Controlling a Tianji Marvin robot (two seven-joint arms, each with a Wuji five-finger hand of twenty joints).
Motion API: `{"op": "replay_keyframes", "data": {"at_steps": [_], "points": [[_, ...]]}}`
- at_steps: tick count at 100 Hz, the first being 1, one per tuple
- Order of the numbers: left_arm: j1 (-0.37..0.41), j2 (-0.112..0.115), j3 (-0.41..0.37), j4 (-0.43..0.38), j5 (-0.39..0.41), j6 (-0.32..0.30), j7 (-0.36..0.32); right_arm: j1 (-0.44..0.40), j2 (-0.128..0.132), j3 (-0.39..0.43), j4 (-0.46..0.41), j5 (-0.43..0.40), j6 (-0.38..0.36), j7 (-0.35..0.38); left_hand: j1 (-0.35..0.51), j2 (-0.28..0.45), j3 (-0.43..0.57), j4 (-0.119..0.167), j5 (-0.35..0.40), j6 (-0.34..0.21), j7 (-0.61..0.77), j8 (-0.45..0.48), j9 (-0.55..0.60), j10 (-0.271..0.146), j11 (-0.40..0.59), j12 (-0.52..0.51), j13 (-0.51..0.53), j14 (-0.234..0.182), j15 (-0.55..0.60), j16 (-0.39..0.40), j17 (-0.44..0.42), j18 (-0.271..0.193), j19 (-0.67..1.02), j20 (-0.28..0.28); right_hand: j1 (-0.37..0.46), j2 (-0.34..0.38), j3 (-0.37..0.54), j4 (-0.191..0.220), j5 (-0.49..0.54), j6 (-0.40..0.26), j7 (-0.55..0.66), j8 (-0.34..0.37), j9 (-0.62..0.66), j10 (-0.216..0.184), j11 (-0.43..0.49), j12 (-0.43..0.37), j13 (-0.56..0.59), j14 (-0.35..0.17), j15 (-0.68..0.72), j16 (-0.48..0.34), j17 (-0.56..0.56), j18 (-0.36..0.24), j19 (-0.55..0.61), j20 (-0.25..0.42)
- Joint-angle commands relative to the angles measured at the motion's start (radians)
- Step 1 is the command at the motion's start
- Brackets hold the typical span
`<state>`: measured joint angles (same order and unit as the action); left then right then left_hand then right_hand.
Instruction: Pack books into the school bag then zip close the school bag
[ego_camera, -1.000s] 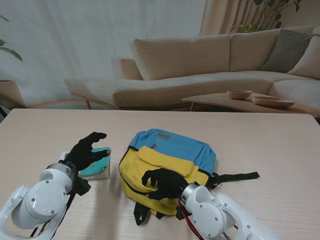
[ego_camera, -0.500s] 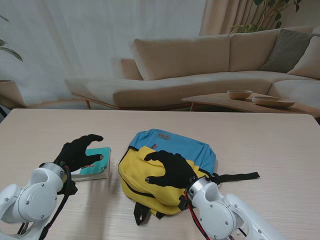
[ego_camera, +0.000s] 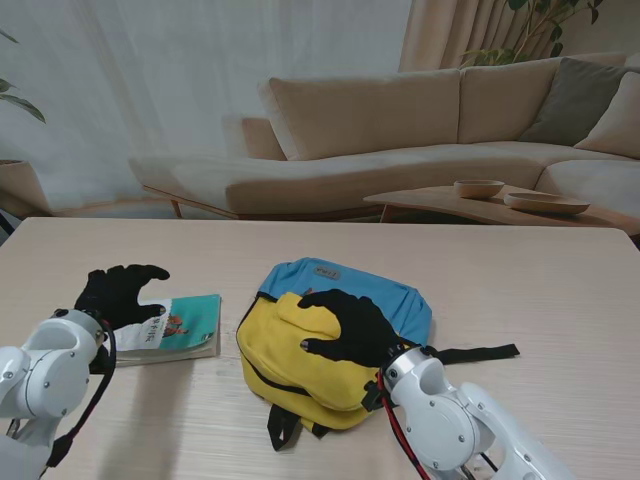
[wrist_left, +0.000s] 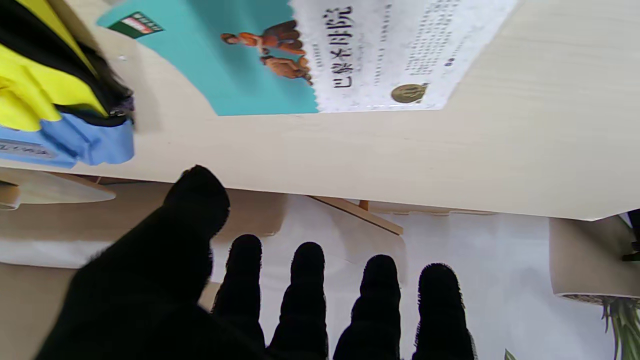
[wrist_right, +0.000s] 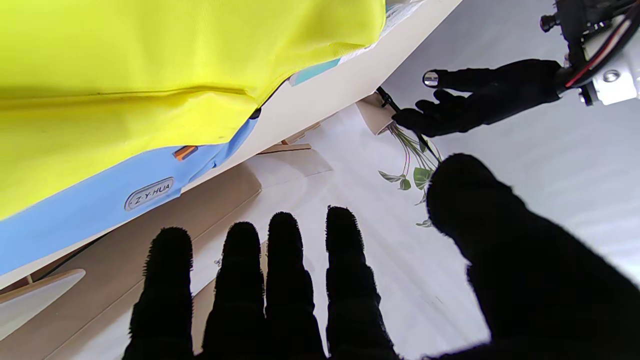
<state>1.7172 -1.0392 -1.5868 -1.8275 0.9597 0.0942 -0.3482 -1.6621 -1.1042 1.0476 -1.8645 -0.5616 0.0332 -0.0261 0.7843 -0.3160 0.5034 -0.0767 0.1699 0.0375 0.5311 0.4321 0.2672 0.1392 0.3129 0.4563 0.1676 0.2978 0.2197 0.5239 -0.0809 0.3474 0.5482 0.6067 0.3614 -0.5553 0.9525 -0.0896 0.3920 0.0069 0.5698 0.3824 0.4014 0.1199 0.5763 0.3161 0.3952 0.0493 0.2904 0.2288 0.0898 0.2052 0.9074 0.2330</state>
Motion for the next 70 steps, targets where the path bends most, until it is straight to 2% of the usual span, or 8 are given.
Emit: {"op": "replay_keyframes", "data": {"at_steps": [1, 13, 27, 48, 55, 63, 68, 70], "points": [[-0.022, 0.006, 0.002, 0.025, 0.01, 0.022, -0.038, -0.01, -0.008, 0.003, -0.008, 0.001, -0.004, 0.011, -0.019, 0.024, 0.002, 0.043, 0.0, -0.02, 0.004, 0.02, 0.011, -0.016, -0.008, 0.016, 0.0, -0.011, -0.006, 0.001, -0.006, -0.019, -0.039, 0.03, -0.019, 0.0, 0.027, 0.028, -0.035, 0.007, -0.015, -0.013, -0.029, -0.031, -0.012, -0.014, -0.036, -0.035, -0.023, -0.012, -0.015, -0.032, -0.023, -0.014], [-0.08, 0.011, 0.031, 0.099, 0.038, 0.059, -0.051, -0.013, -0.008, 0.011, -0.012, 0.004, -0.004, 0.012, -0.018, 0.024, 0.01, 0.041, -0.001, -0.015, 0.005, 0.023, 0.01, -0.017, -0.003, 0.017, -0.001, -0.012, 0.008, 0.007, -0.002, -0.02, -0.025, 0.042, -0.019, 0.0, 0.032, 0.03, -0.035, 0.01, -0.015, -0.014, -0.03, -0.03, -0.011, -0.014, -0.037, -0.035, -0.024, -0.012, -0.015, -0.031, -0.023, -0.016], [-0.143, 0.018, 0.071, 0.188, 0.063, 0.074, -0.067, -0.017, -0.007, 0.019, -0.016, 0.007, -0.002, 0.017, -0.017, 0.015, 0.019, 0.04, -0.011, -0.017, 0.009, 0.025, 0.001, -0.024, 0.001, 0.019, -0.005, -0.018, 0.017, 0.009, -0.003, -0.026, -0.009, 0.049, -0.02, 0.001, 0.035, 0.03, -0.034, 0.01, -0.014, -0.015, -0.031, -0.03, -0.011, -0.013, -0.038, -0.037, -0.024, -0.013, -0.015, -0.032, -0.024, -0.018], [-0.204, 0.027, 0.113, 0.289, 0.101, 0.069, -0.083, -0.018, -0.004, 0.023, -0.022, 0.003, -0.003, 0.028, -0.045, -0.025, 0.073, 0.029, -0.029, -0.067, -0.026, 0.004, -0.047, -0.049, -0.007, 0.007, -0.052, -0.054, 0.0, -0.017, -0.011, -0.057, -0.013, 0.013, -0.021, 0.0, 0.036, 0.03, -0.037, 0.011, -0.015, -0.016, -0.032, -0.031, -0.011, -0.013, -0.038, -0.036, -0.024, -0.013, -0.014, -0.033, -0.025, -0.021], [-0.222, 0.03, 0.122, 0.316, 0.108, 0.069, -0.093, -0.018, -0.003, 0.024, -0.025, 0.001, -0.005, 0.031, -0.068, -0.036, 0.081, 0.023, -0.028, -0.083, -0.097, -0.033, -0.078, -0.067, -0.022, -0.004, -0.071, -0.067, -0.019, -0.03, -0.012, -0.07, -0.056, -0.013, -0.023, 0.002, 0.036, 0.03, -0.038, 0.009, -0.015, -0.016, -0.033, -0.031, -0.011, -0.013, -0.038, -0.037, -0.024, -0.013, -0.014, -0.034, -0.025, -0.021], [-0.242, 0.034, 0.13, 0.343, 0.119, 0.063, -0.107, -0.019, -0.002, 0.024, -0.026, -0.001, -0.006, 0.034, -0.087, -0.045, 0.083, 0.017, -0.024, -0.108, -0.2, -0.079, -0.09, -0.086, -0.094, -0.044, -0.098, -0.082, -0.043, -0.042, -0.011, -0.09, -0.118, -0.025, -0.022, 0.002, 0.036, 0.031, -0.039, 0.009, -0.014, -0.016, -0.033, -0.032, -0.011, -0.013, -0.039, -0.037, -0.025, -0.013, -0.014, -0.035, -0.026, -0.022], [-0.251, 0.038, 0.133, 0.357, 0.129, 0.051, -0.123, -0.019, -0.002, 0.024, -0.027, -0.002, -0.006, 0.037, -0.108, -0.05, 0.077, 0.011, -0.024, -0.149, -0.262, -0.1, -0.103, -0.114, -0.145, -0.06, -0.117, -0.101, -0.065, -0.056, -0.011, -0.109, -0.175, -0.032, -0.023, 0.002, 0.036, 0.031, -0.04, 0.009, -0.014, -0.016, -0.032, -0.032, -0.011, -0.013, -0.039, -0.036, -0.025, -0.013, -0.014, -0.035, -0.026, -0.023], [-0.255, 0.04, 0.134, 0.362, 0.133, 0.045, -0.131, -0.019, -0.002, 0.024, -0.027, -0.002, -0.005, 0.038, -0.117, -0.053, 0.073, 0.009, -0.027, -0.164, -0.288, -0.106, -0.108, -0.14, -0.16, -0.061, -0.122, -0.11, -0.079, -0.066, -0.013, -0.12, -0.197, -0.035, -0.022, 0.001, 0.036, 0.031, -0.039, 0.009, -0.014, -0.016, -0.033, -0.031, -0.011, -0.013, -0.039, -0.036, -0.025, -0.014, -0.013, -0.034, -0.026, -0.023]]}}
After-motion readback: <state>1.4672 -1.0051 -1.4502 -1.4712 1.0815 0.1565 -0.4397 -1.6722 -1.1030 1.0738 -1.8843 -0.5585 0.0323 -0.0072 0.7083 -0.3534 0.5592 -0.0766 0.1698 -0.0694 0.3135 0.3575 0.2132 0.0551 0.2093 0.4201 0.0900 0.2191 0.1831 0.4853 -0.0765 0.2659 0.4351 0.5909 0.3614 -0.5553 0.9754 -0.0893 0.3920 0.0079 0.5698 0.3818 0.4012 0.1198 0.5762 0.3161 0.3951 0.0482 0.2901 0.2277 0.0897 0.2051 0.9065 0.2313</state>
